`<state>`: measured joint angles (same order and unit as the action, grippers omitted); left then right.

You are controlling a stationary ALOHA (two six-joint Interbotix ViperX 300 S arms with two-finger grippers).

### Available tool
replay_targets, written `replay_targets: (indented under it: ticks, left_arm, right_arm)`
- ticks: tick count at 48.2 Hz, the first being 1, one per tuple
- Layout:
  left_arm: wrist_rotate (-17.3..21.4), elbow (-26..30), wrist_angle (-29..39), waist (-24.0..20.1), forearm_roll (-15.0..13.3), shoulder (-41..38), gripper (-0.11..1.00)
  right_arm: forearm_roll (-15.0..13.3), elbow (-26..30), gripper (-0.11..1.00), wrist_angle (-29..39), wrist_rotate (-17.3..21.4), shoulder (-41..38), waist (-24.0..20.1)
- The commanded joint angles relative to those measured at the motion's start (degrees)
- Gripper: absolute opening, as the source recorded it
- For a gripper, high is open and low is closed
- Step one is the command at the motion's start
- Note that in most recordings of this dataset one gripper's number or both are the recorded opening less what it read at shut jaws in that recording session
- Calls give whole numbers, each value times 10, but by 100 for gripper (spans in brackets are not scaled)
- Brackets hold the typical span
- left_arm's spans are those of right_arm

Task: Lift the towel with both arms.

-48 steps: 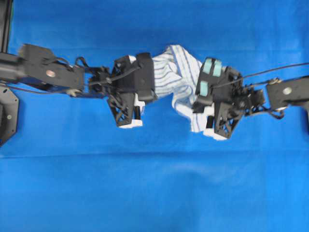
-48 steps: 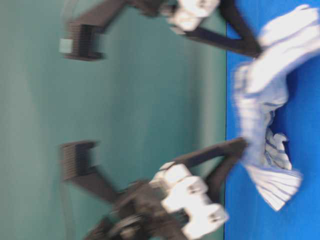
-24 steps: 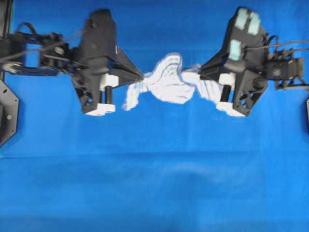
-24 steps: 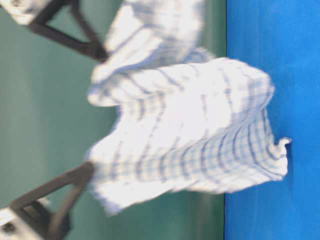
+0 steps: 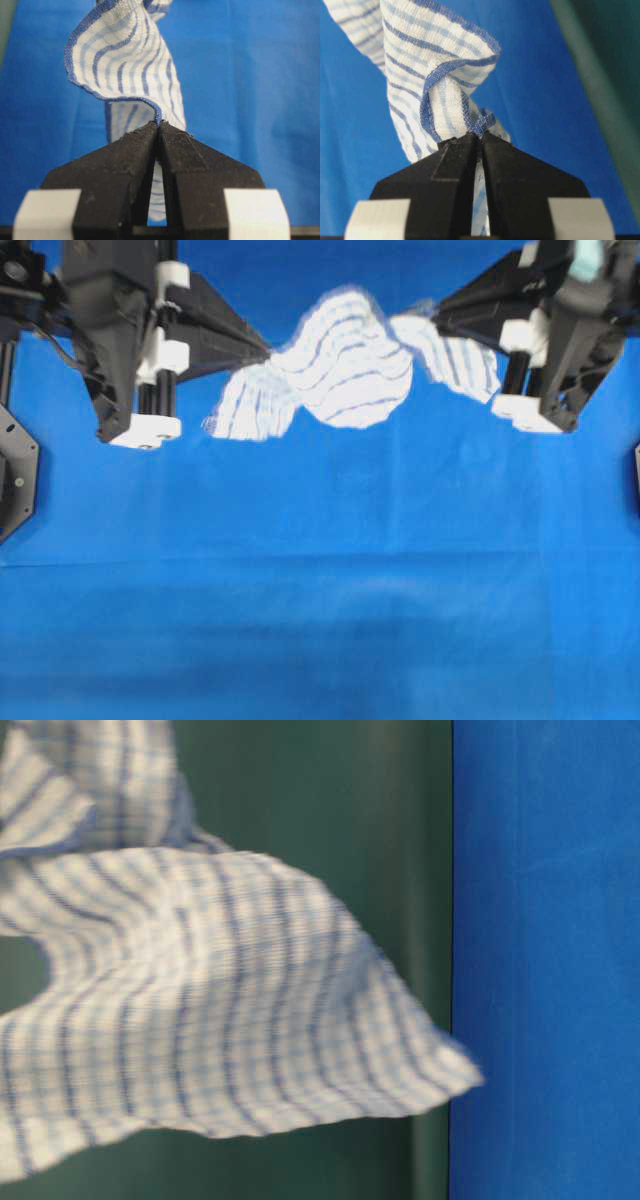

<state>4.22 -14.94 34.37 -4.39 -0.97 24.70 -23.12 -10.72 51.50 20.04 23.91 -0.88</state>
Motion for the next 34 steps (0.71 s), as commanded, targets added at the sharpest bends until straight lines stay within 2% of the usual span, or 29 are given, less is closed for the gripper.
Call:
replay_targets:
  ticks: [1,12,34]
  left_arm:
    - [0,39,13,-1,3,8,1]
    - [35,89,53,-2,4,10,1]
    - [36,91,33,-2,1,6,1]
  right_arm:
    - [-2,41,7,11,-10,10,-1]
    - [0,86,7,26,-28,10,-2]
    - [9,90,7,23,-33,10,-2]
